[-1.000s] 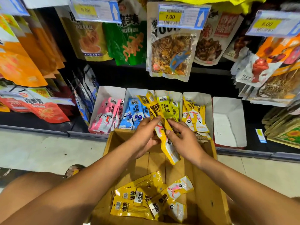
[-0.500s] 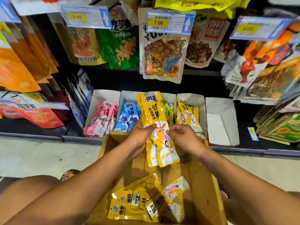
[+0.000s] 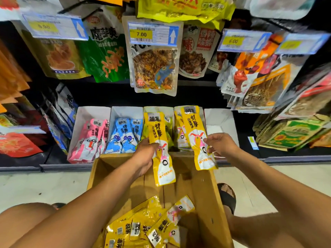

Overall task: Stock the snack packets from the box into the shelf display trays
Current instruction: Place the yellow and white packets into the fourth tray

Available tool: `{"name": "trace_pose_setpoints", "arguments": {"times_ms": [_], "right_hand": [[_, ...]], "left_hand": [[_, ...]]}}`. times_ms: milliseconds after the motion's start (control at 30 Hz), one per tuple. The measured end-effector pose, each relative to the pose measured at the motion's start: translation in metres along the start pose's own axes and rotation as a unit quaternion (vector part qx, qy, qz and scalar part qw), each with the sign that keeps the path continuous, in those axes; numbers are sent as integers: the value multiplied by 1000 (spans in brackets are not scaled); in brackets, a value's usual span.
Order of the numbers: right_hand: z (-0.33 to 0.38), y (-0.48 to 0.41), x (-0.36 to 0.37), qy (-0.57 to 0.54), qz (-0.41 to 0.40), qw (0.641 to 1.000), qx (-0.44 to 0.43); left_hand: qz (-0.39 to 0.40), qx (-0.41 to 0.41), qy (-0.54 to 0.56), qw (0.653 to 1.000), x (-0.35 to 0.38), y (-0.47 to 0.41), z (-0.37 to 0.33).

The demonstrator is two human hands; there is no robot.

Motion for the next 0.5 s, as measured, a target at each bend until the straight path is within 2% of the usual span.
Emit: {"name": "trace_pose_setpoints", "arguments": {"times_ms": [233,367,400,433,467,500], "right_hand": [[-31,-84,-86,52,-107,993,8],[-55,-135,-115,5,-157,987,26],[-60,-146,-113,108,-156,981,40],[-64,-160,-109,290,-141,946,1],[-69,-176,-108,377,-145,915,-21],[-75,-190,-103,397,-132,908,-26]], "left_hand": [[-17,-3,-42,999,2,-11,4],[-19,-1,-85,996,-1,-20,13],[-19,-2,-93,995,-1,-20,15],[-21,-8,-101,995,-2,-23,20],[-27,-14,-107,994,-4,-26,24],[-33,-19,-109,993,-6,-28,27]]}}
Point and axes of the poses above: each hand's wrist, its own y-axis away from the middle knuckle, its own x-axis out of the palm, z = x × y, the point moved 8 cm from there along -y, towards the middle knuckle, and after that the axes turned 10 degrees about -y, right-handed, at the moved point
